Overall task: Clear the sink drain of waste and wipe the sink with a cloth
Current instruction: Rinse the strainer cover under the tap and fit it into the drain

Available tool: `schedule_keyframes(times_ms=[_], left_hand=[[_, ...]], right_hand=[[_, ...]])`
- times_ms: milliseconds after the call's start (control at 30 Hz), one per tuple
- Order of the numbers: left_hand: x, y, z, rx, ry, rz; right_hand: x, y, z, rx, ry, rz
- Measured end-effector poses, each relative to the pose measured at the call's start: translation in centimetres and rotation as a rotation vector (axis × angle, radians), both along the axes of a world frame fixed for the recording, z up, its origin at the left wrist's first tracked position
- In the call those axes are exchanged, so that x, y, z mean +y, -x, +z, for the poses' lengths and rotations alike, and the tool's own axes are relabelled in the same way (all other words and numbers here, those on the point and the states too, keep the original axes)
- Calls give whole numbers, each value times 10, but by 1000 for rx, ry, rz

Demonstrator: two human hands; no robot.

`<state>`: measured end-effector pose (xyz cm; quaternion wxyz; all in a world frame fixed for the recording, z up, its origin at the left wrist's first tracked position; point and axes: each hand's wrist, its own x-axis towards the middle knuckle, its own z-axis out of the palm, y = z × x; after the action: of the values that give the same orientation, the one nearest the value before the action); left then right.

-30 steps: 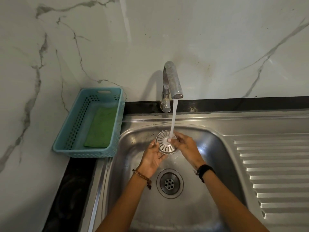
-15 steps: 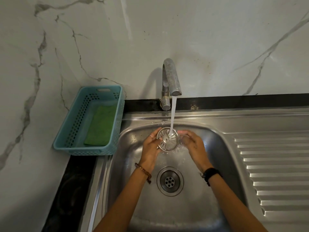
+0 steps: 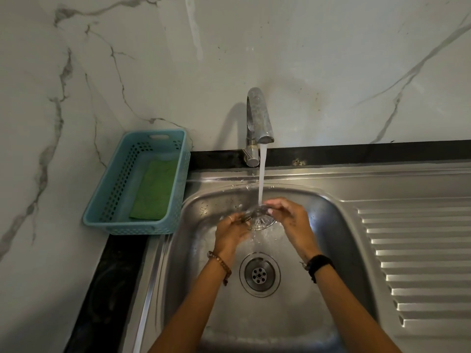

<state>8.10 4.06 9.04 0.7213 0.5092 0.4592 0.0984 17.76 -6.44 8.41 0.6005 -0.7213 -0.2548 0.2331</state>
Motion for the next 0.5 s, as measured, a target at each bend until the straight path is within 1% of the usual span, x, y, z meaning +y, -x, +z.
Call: schedule_keyframes(times_ms=[67,100,133,200,233,367,400,500], left_hand=[[0,-1,4,33,-220,-80],[0,-1,5,64,-299,-99],[1,-1,7,88,-334,-107],[4,0,9,109,-288,-104],[7,2,9,115,-232,-83],[12,7,15,93,3,-15],[12,8,15,73,37,-10],[9,6,16,26,95,4]], right_hand=[[-5,-2,-6,139,-13,-84],[-4,-2,-9,194,9,-106],[-2,-3,-10,234,35,-109],[3,-4,-8,237,80,-72],[6,-6,-4,193,103,-34],[19,-23,19,-78,212,214],[24,-28,26,-110,207,214],[49,-47,50,-145,107,51]])
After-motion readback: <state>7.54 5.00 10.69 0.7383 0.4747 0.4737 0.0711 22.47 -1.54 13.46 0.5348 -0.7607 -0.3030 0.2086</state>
